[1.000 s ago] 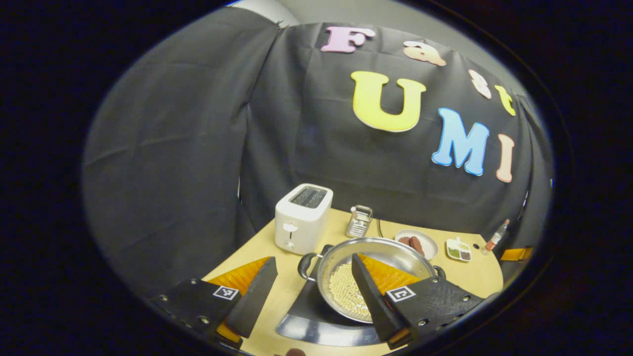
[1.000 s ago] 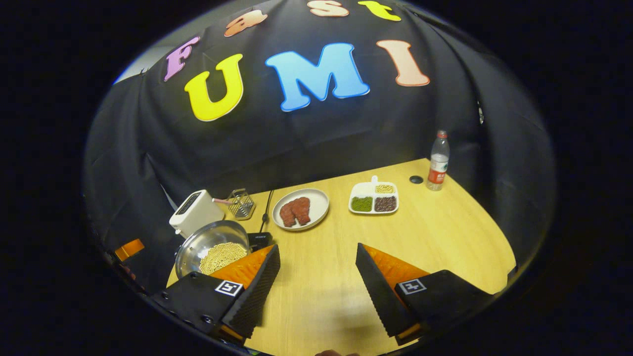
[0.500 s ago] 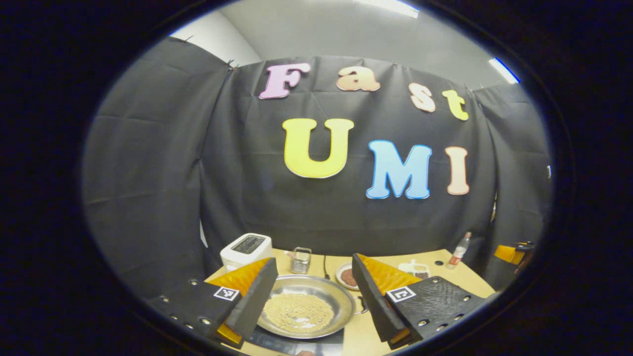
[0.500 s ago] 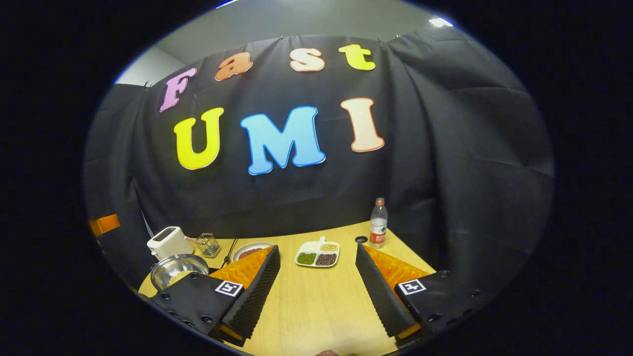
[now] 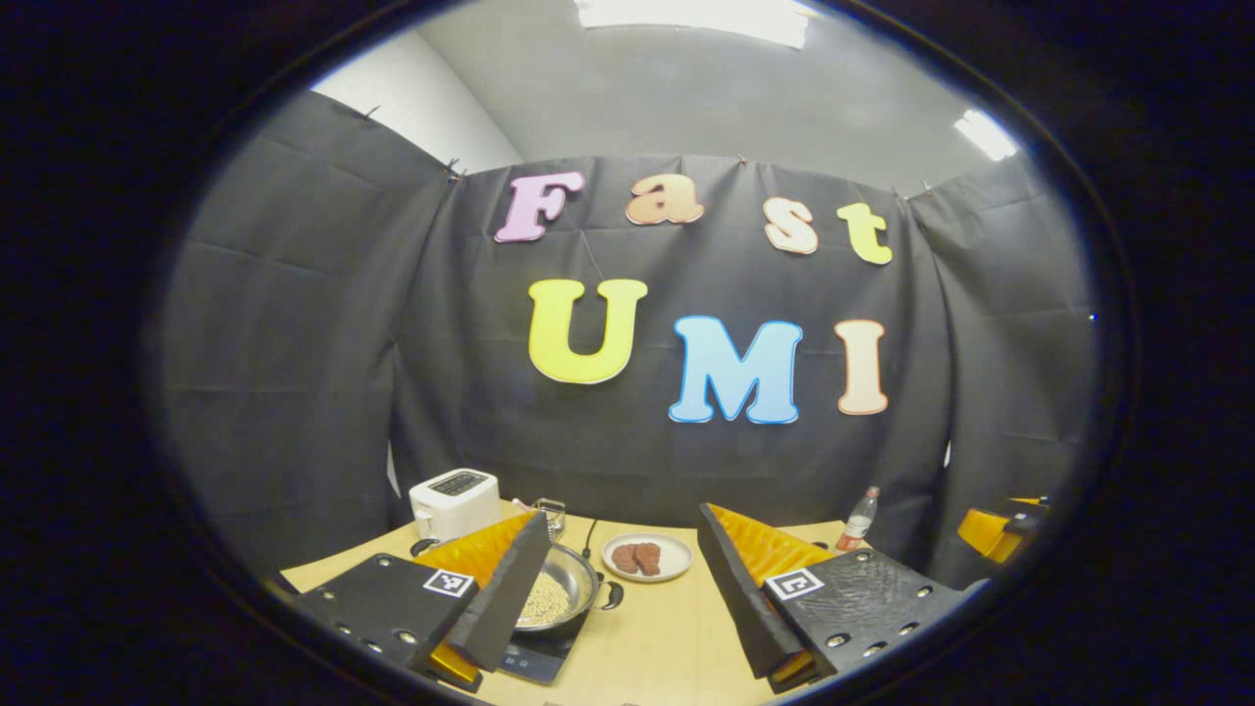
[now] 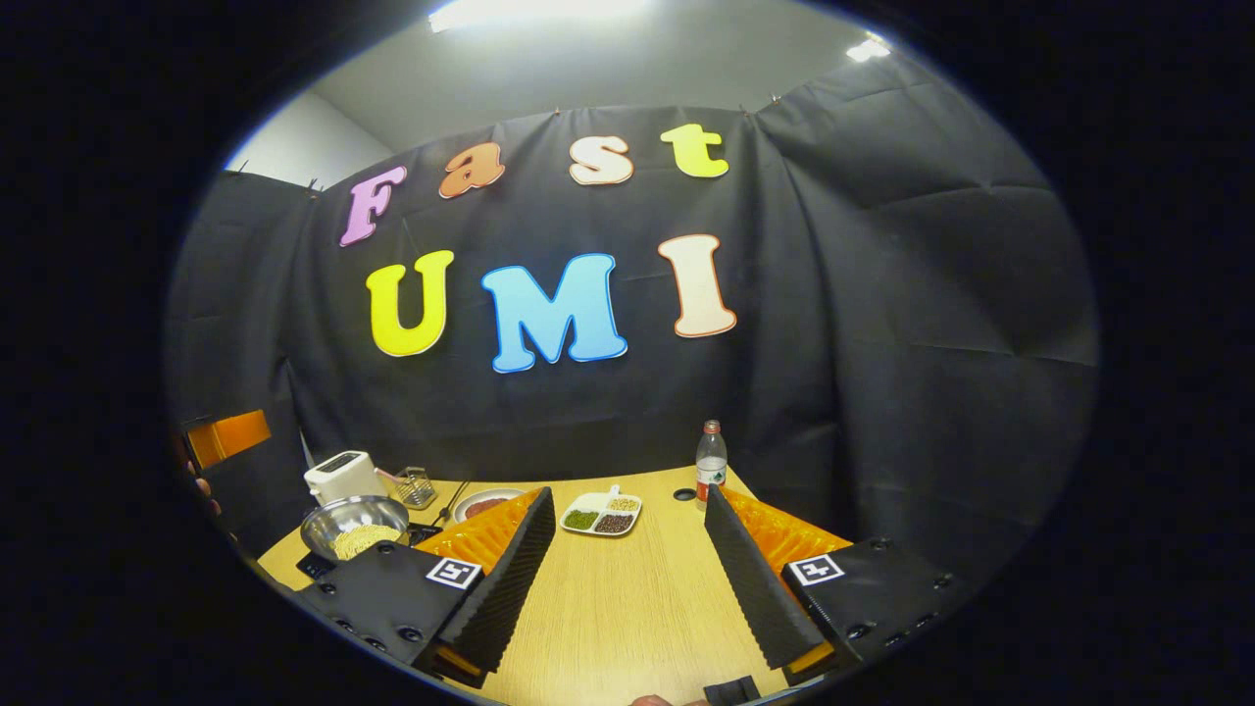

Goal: First push the handle of the pot to place it horizontally, then grasp the pot with both hands and set it on the induction cooktop.

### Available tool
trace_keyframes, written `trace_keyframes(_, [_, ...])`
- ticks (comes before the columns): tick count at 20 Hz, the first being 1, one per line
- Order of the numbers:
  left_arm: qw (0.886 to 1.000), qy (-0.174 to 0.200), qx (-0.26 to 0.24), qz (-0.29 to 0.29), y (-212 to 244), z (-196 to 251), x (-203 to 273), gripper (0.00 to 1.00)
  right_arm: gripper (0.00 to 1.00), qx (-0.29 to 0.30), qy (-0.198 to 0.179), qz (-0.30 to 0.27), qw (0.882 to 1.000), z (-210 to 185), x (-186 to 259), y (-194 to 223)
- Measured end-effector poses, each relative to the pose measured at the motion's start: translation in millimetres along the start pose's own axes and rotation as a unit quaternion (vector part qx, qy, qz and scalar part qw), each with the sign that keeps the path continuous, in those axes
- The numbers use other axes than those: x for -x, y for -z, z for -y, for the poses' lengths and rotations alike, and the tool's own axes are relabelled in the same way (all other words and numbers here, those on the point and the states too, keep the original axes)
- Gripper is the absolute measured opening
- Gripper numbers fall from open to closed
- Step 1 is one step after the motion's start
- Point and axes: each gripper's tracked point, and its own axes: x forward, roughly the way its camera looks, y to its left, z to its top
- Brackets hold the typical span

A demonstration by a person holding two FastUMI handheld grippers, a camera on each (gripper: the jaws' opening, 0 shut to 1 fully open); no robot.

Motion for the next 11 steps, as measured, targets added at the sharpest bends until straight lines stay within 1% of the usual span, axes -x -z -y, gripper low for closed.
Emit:
trace_keyframes(3, [0.999,-0.024,0.011,0.019,4,24,33,0.87,0.98,0.007,-0.038,-0.005,0.999,5,13,8])
trace_keyframes(4, [0.999,-0.029,0.013,0.021,6,29,41,0.87,0.98,0.012,-0.045,-0.002,0.999,9,18,8])
trace_keyframes(5, [0.999,-0.035,0.017,0.017,9,31,60,0.88,0.98,0.019,-0.049,0.002,0.999,14,22,8])
trace_keyframes(7, [0.999,-0.041,0.035,0.005,19,42,85,0.9,0.98,0.031,-0.052,0.008,0.998,21,28,7])
trace_keyframes(8, [0.998,-0.034,0.052,0.012,19,48,91,0.92,0.98,0.028,-0.055,0.009,0.998,22,31,6])
trace_keyframes(9, [0.997,-0.017,0.067,0.024,19,59,92,0.87,0.98,0.017,-0.057,0.011,0.998,21,34,4])
trace_keyframes(10, [0.997,-0.001,0.072,0.031,20,66,95,0.87,0.98,0.005,-0.055,0.014,0.998,23,35,2])
trace_keyframes(11, [0.997,0.004,0.068,0.036,22,65,100,0.87,0.98,-0.002,-0.051,0.018,0.999,25,34,-1])
